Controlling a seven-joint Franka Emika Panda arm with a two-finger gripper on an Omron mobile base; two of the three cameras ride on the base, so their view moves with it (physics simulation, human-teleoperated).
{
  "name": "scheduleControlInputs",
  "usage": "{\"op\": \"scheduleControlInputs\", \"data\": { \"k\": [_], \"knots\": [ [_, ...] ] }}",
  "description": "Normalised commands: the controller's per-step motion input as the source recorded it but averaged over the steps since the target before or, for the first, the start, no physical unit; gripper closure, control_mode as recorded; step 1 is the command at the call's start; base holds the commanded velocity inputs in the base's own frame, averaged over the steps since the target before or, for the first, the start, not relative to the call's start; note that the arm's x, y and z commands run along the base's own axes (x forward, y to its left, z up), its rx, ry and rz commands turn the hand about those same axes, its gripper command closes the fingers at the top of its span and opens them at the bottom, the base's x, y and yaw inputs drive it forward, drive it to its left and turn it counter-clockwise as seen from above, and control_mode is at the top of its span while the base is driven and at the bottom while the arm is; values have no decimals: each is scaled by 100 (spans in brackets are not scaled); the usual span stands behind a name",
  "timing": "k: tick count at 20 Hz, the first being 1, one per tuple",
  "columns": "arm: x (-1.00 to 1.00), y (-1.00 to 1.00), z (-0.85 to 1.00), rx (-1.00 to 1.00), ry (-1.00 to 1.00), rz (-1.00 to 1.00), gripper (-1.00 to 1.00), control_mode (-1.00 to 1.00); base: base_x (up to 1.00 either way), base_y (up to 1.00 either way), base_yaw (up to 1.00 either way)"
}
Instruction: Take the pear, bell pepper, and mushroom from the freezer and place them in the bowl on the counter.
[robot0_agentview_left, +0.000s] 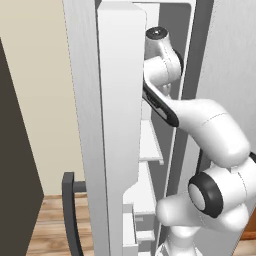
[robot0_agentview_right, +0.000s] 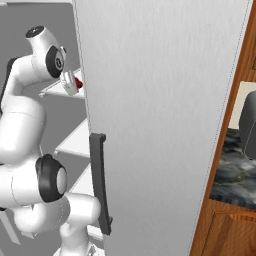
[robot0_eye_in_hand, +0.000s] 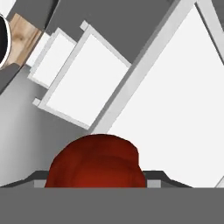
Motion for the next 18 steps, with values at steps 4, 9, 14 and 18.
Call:
{"op": "scheduleControlInputs", "data": {
  "k": [4,9,14,18],
  "knots": [
    [-47,-2,37,17,0,-14,100,-100,0,0,0],
    [-74,-13,12,12,0,-12,100,-100,0,0,0],
    [-99,-25,-3,13,-1,-11,100,-100,0,0,0],
    [-100,-27,-12,14,0,-10,100,-100,0,0,0]
  ]
}}
